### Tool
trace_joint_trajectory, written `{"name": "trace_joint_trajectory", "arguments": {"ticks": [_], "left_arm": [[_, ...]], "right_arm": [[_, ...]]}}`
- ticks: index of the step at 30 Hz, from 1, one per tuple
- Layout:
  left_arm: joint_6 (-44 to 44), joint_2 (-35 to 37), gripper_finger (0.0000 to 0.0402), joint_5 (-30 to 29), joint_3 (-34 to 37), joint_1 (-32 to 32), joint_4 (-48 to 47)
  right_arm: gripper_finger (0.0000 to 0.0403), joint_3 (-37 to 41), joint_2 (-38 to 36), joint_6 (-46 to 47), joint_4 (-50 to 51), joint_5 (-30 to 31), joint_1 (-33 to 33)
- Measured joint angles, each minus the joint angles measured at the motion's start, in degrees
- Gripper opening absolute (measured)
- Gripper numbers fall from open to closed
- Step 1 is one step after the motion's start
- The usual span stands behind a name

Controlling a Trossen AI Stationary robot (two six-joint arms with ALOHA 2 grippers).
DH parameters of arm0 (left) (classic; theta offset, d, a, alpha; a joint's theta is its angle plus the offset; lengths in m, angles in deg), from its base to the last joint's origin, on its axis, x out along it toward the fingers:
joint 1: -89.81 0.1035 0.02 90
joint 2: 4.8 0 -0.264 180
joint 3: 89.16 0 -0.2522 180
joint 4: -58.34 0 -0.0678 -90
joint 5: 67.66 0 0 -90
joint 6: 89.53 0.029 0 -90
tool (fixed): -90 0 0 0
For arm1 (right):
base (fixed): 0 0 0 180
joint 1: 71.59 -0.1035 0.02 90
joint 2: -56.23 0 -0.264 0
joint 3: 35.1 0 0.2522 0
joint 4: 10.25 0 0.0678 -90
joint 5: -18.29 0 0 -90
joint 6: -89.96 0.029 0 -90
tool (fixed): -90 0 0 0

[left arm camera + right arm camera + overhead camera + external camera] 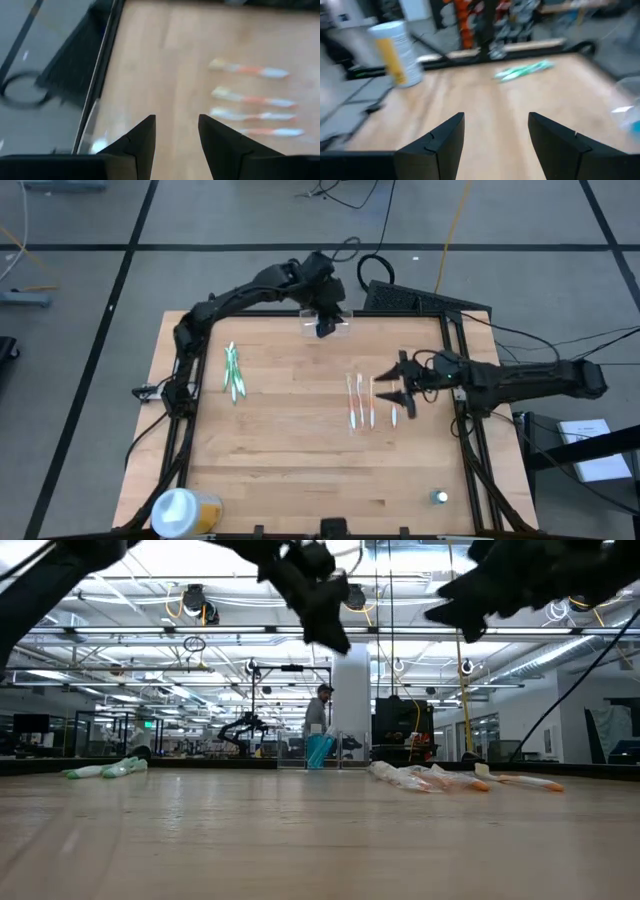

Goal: Pick & Place toothbrushing station
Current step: Put the blue mouthwash into the transparent organizer

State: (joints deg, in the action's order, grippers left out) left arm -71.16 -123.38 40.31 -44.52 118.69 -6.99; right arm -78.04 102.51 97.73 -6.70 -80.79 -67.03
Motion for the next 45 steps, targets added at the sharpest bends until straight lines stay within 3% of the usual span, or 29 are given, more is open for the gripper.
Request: {"name": "trace_joint_trajectory", "arguments": {"ticks": [6, 9, 14, 18, 21, 23, 27, 30, 34, 37, 40, 45], "left_arm": [[0.0, 2.7, 0.0157, 8.5, 0.0, -2.6, 2.4], [-0.4, 2.8, 0.0157, 8.8, 0.0, -4.3, 3.6], [-1.0, 3.6, 0.0157, 10.4, 0.0, -8.4, 7.8], [-1.5, 6.8, 0.0157, 6.9, 0.1, -12.3, 8.3], [-2.2, 11.5, 0.0157, 0.4, 0.1, -15.6, 8.1], [-2.0, 15.2, 0.0157, -2.8, 0.1, -18.1, 7.5], [-2.1, 23.3, 0.0157, -3.5, 3.4, -22.0, 6.9], [-3.7, 30.2, 0.0157, -4.1, 14.9, -23.8, 14.3], [-6.7, 38.7, 0.0157, -6.4, 42.6, -24.5, 39.2], [-9.6, 44.5, 0.0157, -13.8, 60.3, -23.4, 54.6], [-12.1, 53.1, 0.0157, -21.0, 71.7, -22.4, 62.6], [-14.2, 66.5, 0.0157, -22.9, 87.7, -22.0, 71.5]], "right_arm": [[0.021, -9.3, -3.1, 8.9, 22.4, 0.4, -16.9], [0.021, -11.0, -2.7, 12.5, 23.5, 3.0, -27.8], [0.021, -11.5, -1.6, 22.1, 23.4, 12.8, -43.6], [0.021, -11.5, -0.9, 32.5, 22.9, 19.3, -54.0], [0.021, -11.5, -0.2, 37.2, 21.4, 22.2, -59.8], [0.021, -11.5, 0.1, 37.9, 21.0, 25.1, -63.1], [0.021, -11.5, 0.5, 33.8, 21.2, 30.9, -68.1], [0.021, -11.5, 0.5, 29.7, 21.2, 33.2, -70.0], [0.021, -11.5, 0.3, 26.3, 21.2, 33.3, -70.4], [0.021, -11.5, -0.1, 25.9, 21.2, 33.3, -70.3], [0.021, -11.5, -0.8, 26.0, 20.9, 33.3, -70.3], [0.021, -13.0, -1.6, 30.2, 18.9, 36.9, -69.9]]}}
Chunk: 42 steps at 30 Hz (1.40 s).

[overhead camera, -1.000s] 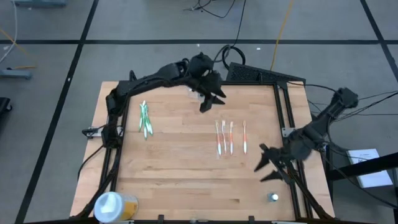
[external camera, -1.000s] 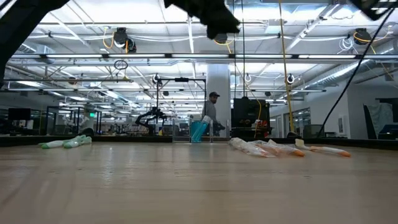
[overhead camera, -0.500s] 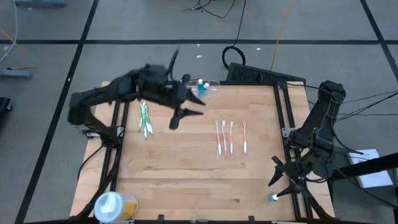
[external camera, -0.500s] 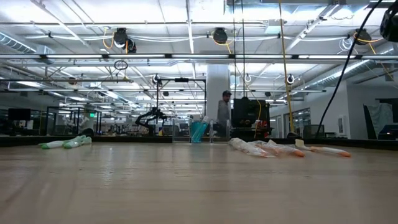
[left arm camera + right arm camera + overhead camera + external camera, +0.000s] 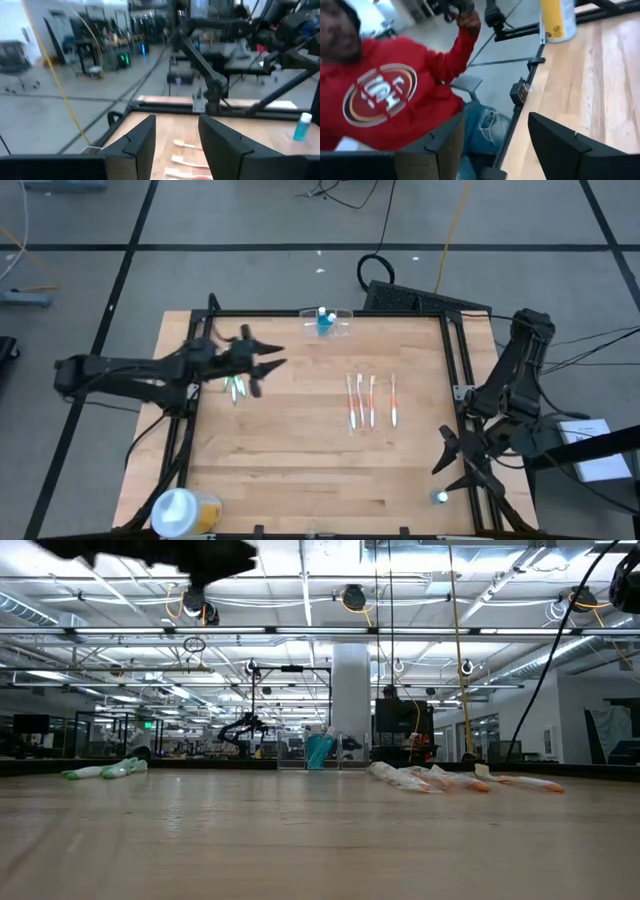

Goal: Pick & Place toothbrushing station
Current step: Put the blue mouthwash into the transparent organizer

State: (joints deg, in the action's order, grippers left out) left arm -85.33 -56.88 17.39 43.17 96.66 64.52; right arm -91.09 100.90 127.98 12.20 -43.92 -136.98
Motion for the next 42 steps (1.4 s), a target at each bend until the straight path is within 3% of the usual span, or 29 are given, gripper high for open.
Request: {"name": "trace_joint_trajectory", "arguments": {"ticks": [6, 11, 15, 18, 20, 22, 28, 42], "left_arm": [[-2.8, 12.0, 0.0157, -7.2, 15.3, 0.0, 12.9], [-3.3, 16.2, 0.0157, -9.5, 20.1, 0.0, 16.0], [-3.3, 16.4, 0.0157, -9.5, 20.4, 0.0, 15.6], [-3.2, 16.3, 0.0157, -9.3, 20.4, 0.0, 15.0], [-3.1, 16.3, 0.0157, -9.2, 20.4, 0.0, 14.7], [-3.1, 16.1, 0.0157, -9.2, 20.4, 0.0, 14.5], [-3.2, 15.7, 0.0157, -9.1, 20.4, 0.0, 13.9], [-5.0, 15.7, 0.0157, -9.1, 20.4, 0.0, 12.3]], "right_arm": [[0.021, -9.7, 6.5, 17.7, 11.0, 0.5, 0.6], [0.0204, -21.4, 14.9, 41.8, 31.3, -4.2, 3.1], [0.0185, -26.9, 22.5, 60.3, 46.7, -17.9, 6.3], [0.017, -27.4, 27.0, 69.6, 51.6, -30.8, 7.9], [0.0163, -27.0, 29.2, 71.6, 51.8, -36.5, 8.7], [0.016, -26.7, 30.6, 71.7, 51.0, -38.4, 9.1], [0.0165, -26.7, 32.3, 70.0, 50.2, -32.0, 9.2], [0.017, -26.7, 38.5, 71.9, 46.9, -34.1, 8.7]]}}
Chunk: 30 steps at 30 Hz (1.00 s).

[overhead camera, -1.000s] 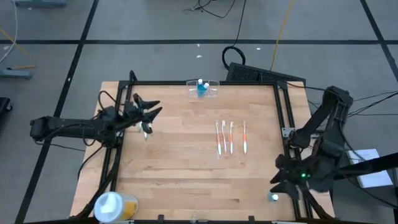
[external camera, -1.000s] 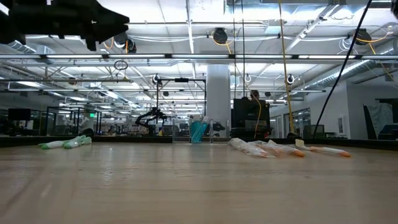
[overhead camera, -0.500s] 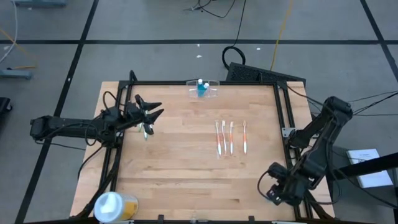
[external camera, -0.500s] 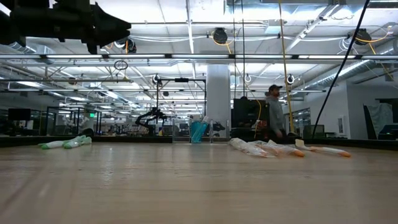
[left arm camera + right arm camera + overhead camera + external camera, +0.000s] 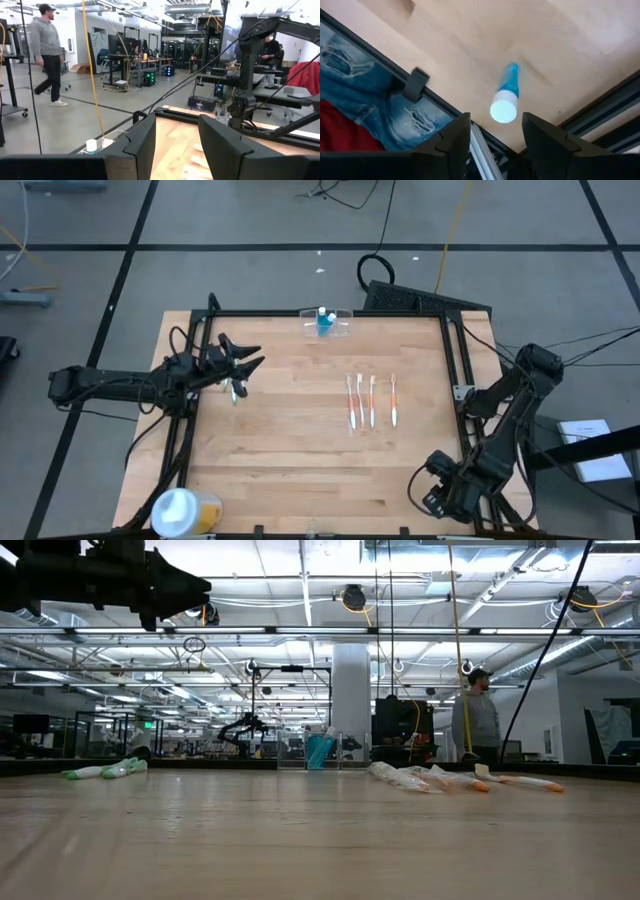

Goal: Pick & Place toothbrushing station
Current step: Put the blue mouthwash into the transparent organizer

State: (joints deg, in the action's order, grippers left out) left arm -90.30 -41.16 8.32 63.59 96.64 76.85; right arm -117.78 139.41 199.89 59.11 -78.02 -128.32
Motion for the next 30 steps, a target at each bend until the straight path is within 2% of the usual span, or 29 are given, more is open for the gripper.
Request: {"name": "trace_joint_trajectory", "arguments": {"ticks": [4, 20, 25, 30], "left_arm": [[-1.0, 0.0, 0.0157, 0.0, 0.0, 0.0, 0.0], [-2.6, 0.0, 0.0157, 0.0, -0.1, 0.0, -1.1], [-2.6, 0.0, 0.0157, 0.5, -0.1, 0.0, -1.2], [-2.6, 0.0, 0.0157, 0.5, -0.1, -0.1, -1.2]], "right_arm": [[0.0169, 0.0, 1.6, 0.0, -1.9, -0.7, 0.0], [0.0169, 0.0, 3.6, 1.1, 0.8, -1.4, 0.0], [0.0169, 0.1, 5.0, 0.6, 0.9, -3.9, 0.0], [0.0169, 0.1, 5.0, 0.5, 0.9, -1.5, 0.0]]}}
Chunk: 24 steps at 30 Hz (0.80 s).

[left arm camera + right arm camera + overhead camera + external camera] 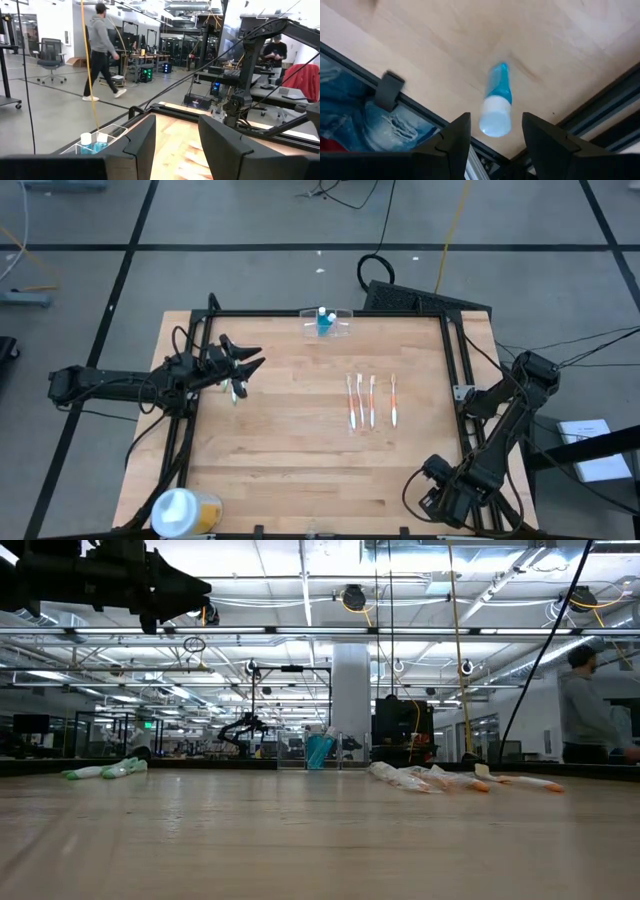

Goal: Pick & Place toothbrushing station
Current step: Put the blue mouthwash into the transparent organizer

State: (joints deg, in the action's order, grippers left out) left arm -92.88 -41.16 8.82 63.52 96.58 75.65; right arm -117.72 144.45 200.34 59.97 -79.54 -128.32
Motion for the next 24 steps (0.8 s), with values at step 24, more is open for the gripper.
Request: {"name": "trace_joint_trajectory", "arguments": {"ticks": [24], "left_arm": [[0.0, 0.0, 0.0157, 0.0, 0.0, 0.0, 0.0]], "right_arm": [[0.0144, 3.3, 0.0, 0.0, -4.9, -1.4, 0.0]]}}
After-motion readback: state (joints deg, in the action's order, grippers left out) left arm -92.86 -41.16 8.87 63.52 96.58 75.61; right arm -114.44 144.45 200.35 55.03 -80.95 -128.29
